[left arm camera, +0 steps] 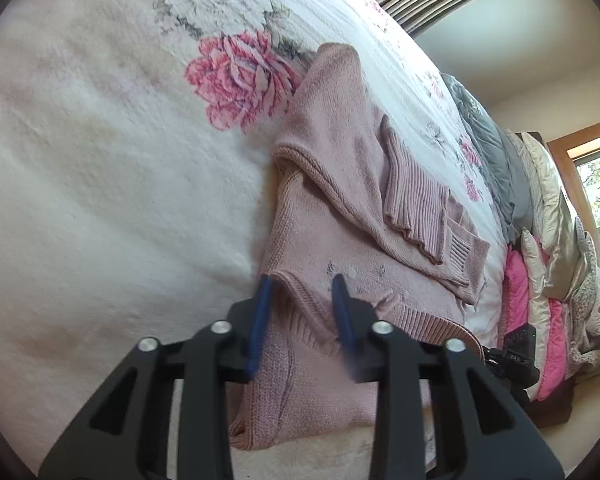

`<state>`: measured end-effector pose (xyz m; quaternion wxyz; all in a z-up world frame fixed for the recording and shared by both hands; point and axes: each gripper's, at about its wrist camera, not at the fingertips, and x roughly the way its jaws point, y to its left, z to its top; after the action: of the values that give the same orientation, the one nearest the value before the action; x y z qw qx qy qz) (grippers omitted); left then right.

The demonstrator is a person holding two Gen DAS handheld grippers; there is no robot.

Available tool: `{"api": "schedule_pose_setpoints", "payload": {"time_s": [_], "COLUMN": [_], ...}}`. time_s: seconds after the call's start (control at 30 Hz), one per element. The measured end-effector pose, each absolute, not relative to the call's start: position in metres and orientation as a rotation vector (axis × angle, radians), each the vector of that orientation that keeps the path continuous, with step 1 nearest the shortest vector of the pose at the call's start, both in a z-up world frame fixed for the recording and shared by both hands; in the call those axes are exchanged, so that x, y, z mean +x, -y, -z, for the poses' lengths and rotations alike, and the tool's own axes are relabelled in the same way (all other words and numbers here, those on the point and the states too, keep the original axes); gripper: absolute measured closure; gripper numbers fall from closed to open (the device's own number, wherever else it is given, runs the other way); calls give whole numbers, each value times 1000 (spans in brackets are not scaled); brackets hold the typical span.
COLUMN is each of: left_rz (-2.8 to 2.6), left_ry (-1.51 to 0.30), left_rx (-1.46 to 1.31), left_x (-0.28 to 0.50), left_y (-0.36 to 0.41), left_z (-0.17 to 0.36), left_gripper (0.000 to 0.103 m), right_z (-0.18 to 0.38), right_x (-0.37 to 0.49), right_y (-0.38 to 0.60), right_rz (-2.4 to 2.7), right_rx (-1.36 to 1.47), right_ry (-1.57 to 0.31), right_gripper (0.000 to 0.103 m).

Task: Fold small clothes
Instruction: 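Lift the hem with both tools, fold it toward the collar, release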

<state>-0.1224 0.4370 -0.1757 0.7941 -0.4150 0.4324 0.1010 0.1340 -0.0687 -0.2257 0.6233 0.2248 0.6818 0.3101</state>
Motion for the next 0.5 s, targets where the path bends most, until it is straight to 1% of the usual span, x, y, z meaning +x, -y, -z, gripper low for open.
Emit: {"api": "schedule_pose_setpoints", "payload": {"time_s": [0.03, 0.07, 0.1, 0.3, 0.4, 0.5], "left_rz": [-229, -229, -227, -198, -173, -151], "left_ry": [-917, -913, -919, -1001, -1027, -1059], "left_rx": [-869, -851, -827, -556, -468, -409], "left_x": [-125, -127, -126, -99, -79, -61], "left_y": [-437, -436, -434, -410, -404, -399], "left_z": [170, 166, 162, 156, 160, 167], "left_gripper": [55, 55, 55, 53, 49, 49], "right_z": [222, 218, 211, 186, 182, 181], "right_x": [134, 135, 135, 132, 129, 126], "right_y": [70, 72, 74, 71, 63, 54], "right_rz": [-703, -687, -666, -653, -669, -683], "right_rx": [503, 493, 474, 320, 280, 251], "right_ry": [-1561, -1544, -1519, -1434, -1425, -1411], "right_gripper": [68, 54, 43, 41, 41, 41]}}
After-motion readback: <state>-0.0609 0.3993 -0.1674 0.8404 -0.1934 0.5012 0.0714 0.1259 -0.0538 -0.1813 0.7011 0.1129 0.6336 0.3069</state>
